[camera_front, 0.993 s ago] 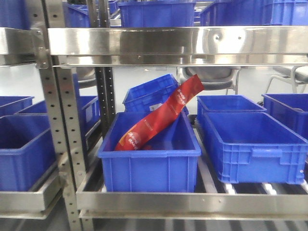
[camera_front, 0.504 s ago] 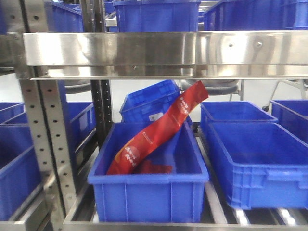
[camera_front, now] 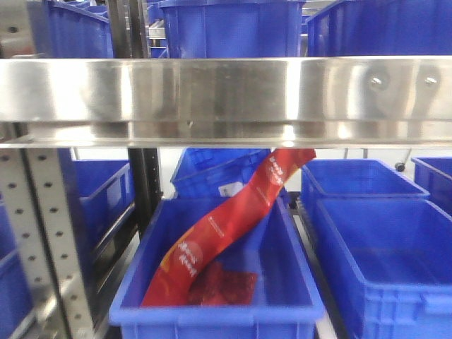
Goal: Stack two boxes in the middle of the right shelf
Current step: 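Align the held box with the middle shelf level, then lower the box onto the middle shelf with both grippers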
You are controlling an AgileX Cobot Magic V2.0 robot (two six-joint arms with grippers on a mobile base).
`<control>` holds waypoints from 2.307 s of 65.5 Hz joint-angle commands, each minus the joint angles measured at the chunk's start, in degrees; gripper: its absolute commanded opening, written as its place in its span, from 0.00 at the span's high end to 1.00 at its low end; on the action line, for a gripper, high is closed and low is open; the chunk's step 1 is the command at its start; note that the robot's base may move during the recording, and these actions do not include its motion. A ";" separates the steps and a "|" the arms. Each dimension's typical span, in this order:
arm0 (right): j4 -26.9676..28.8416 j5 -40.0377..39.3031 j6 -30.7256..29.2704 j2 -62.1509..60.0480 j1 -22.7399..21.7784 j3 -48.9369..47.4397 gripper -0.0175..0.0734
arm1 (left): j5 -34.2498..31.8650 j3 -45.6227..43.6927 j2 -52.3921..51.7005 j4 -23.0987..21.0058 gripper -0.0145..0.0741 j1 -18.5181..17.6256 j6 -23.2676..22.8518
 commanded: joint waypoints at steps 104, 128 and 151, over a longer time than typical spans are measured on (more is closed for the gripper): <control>-0.86 -5.27 -0.70 -1.11 -0.25 -0.54 0.98 | -1.18 -0.47 -0.59 2.50 0.96 0.25 -0.21; -0.86 -5.27 -0.70 -1.11 -0.25 -0.54 0.98 | -1.18 -0.47 -0.59 2.50 0.96 0.25 -0.21; -0.10 -4.93 -0.70 -1.11 -0.25 -0.54 0.98 | -1.07 -0.47 -0.59 2.48 0.96 0.25 -0.21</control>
